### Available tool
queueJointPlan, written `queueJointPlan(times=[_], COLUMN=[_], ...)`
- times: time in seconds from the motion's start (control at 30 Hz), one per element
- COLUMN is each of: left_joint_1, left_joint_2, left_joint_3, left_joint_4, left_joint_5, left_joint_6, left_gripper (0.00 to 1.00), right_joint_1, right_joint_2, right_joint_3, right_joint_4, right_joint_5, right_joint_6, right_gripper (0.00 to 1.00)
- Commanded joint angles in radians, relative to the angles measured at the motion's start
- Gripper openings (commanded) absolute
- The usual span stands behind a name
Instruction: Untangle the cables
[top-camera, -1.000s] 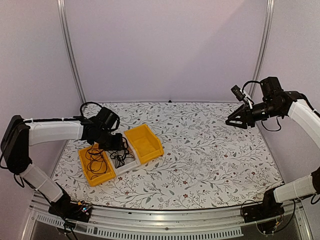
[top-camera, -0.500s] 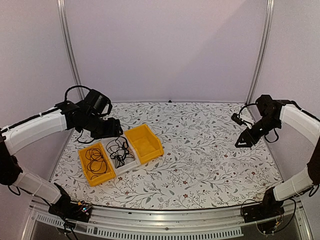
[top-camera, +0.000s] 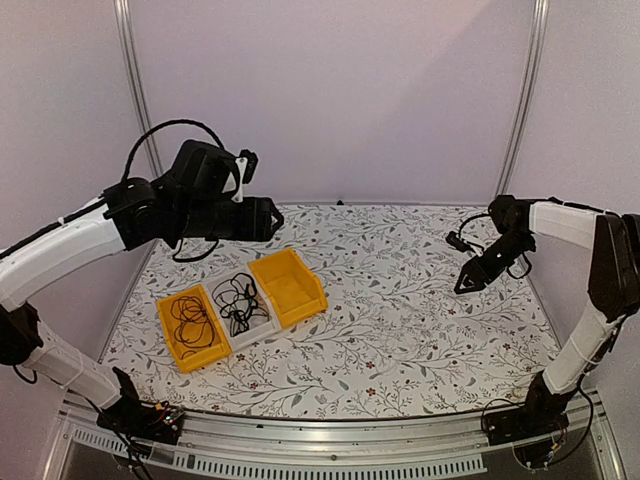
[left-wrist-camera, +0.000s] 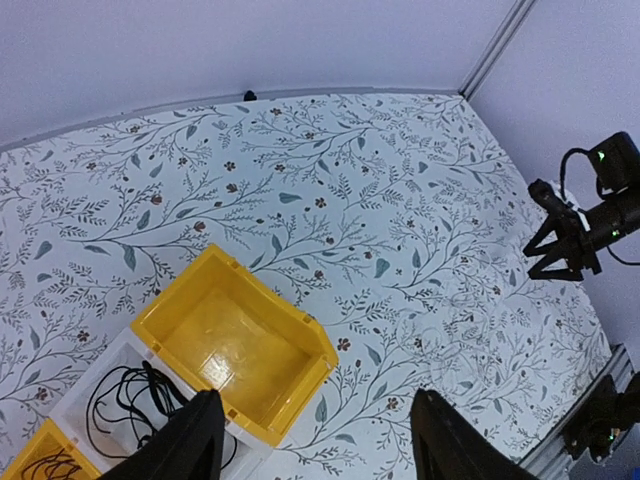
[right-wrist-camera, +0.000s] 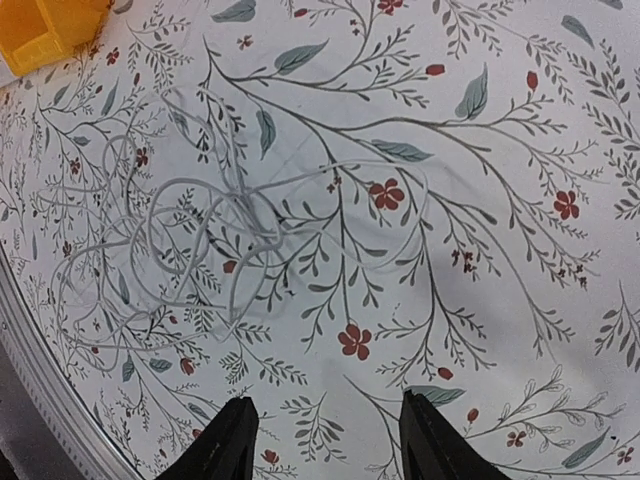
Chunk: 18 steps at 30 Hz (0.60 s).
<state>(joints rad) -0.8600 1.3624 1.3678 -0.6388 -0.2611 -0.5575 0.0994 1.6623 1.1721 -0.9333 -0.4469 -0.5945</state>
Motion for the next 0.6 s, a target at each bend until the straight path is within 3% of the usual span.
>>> queueJointPlan(times=[0.0,0.33,0.47,0.57], left_joint_1=[-0.072,-0.158,-0.166,-0.169], left_joint_2=[0.028,0.090,0.099,0.109], left_joint_3=[0.023,0.079,0.058,0.034], left_joint_4=[0.119,0.136,0.164,0.196], left_joint_5=[-0.021,-0.024,-0.023,-0.015], left_joint_6=[0.071,0.071,0.068,0.070], left_gripper=[0.66,0.66,0.66,0.66], right_joint_1=[0.069,0.165,0.166,0.167], right_joint_2=[0.073,0.275,0.295,0.289], right_joint_3=[0.104,0.207,0.205,0.211], right_joint_4=[0.072,0.071,0.107,0.119], right_joint_5=[-0.051,-0.094,-0.102,-0.150], right_joint_6=[-0.002,-0.011,-0.006,-0.011], right_gripper=[0.55,0.58,0.49,0.29])
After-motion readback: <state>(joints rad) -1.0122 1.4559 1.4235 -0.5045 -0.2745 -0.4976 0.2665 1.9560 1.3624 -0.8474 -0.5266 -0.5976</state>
